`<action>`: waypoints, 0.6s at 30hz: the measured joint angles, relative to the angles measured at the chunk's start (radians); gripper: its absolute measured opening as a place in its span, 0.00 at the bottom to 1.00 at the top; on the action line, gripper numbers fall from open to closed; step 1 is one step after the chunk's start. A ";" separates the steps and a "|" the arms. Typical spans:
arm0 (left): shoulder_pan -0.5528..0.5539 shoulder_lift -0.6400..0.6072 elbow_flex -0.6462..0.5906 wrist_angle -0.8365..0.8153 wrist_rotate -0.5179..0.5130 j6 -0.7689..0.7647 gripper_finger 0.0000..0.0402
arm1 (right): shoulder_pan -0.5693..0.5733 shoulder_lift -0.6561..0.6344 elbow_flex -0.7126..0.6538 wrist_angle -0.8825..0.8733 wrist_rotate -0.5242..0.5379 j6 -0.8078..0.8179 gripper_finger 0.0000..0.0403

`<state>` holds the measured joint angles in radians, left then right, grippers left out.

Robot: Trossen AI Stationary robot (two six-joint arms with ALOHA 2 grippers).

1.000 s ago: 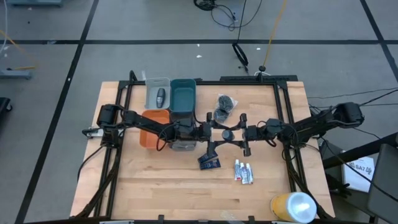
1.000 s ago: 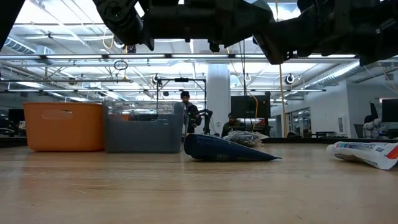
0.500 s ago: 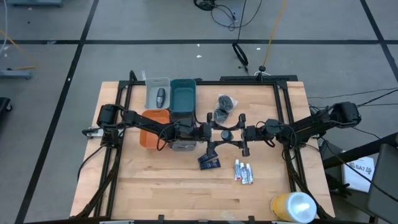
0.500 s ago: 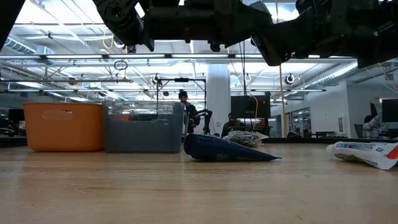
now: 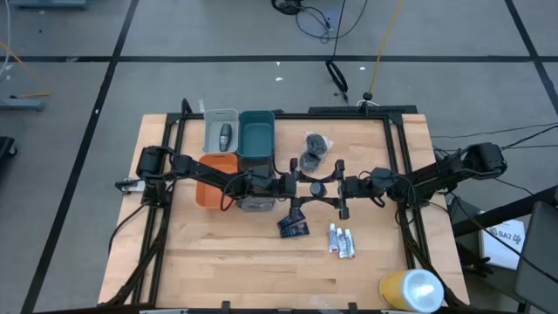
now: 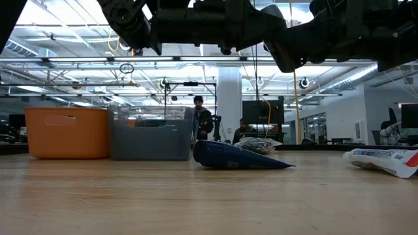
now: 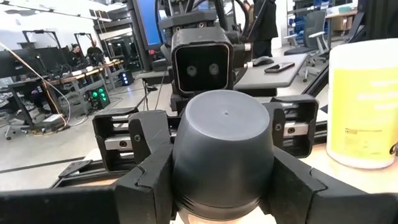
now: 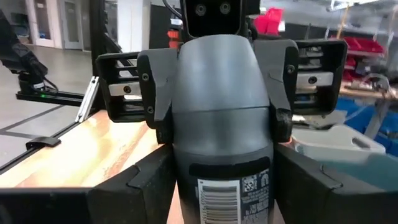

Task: Pick & Place Travel size toiletries
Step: Put the black deodorant into the gray bin

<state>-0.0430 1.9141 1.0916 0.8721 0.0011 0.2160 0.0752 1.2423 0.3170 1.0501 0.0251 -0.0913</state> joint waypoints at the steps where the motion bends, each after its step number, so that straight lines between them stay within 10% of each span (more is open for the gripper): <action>1: 0.000 -0.001 0.000 0.001 -0.002 0.013 0.46 | 0.000 0.000 0.001 -0.020 0.018 0.014 0.58; 18: -0.041 -0.270 -0.004 -0.503 -0.398 0.099 0.46 | -0.001 -0.153 -0.001 -0.382 0.219 0.000 0.82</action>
<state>-0.0837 1.6443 1.0872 0.3692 -0.3965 0.3153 0.0742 1.0893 0.3164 0.6676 0.2437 -0.0914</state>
